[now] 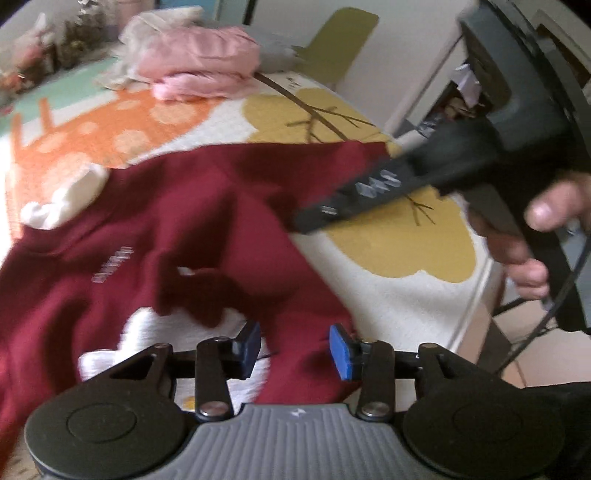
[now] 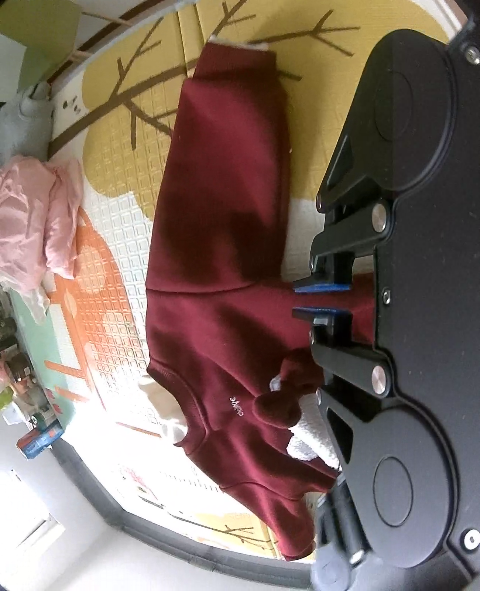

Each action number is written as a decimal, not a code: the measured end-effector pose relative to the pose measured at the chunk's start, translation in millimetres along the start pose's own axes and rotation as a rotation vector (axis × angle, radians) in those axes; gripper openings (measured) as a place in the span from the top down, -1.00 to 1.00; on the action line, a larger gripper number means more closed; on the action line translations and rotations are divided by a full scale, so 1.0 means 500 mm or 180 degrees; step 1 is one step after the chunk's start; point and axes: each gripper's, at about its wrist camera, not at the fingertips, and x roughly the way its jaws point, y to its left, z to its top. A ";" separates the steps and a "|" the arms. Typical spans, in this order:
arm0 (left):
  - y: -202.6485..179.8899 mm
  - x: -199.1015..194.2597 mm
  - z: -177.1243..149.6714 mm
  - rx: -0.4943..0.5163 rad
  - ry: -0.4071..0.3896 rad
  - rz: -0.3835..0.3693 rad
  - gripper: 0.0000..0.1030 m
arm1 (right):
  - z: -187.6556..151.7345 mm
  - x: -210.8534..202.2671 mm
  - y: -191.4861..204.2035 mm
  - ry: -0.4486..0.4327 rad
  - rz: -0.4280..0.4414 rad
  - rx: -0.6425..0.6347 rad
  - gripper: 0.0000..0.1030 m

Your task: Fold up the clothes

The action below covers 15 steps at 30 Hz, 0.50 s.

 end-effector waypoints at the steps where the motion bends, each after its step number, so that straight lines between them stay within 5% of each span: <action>1: -0.004 0.008 -0.001 -0.0009 0.0020 -0.0087 0.18 | 0.004 0.007 0.000 0.0006 0.0017 0.0014 0.88; 7: -0.025 0.049 -0.013 0.0037 0.0192 -0.0514 0.18 | 0.024 0.047 -0.012 0.0097 0.0179 0.0154 0.88; 15: -0.023 0.116 -0.068 -0.0029 0.0757 -0.0407 0.18 | 0.029 0.131 -0.038 0.0350 0.0089 0.0246 0.90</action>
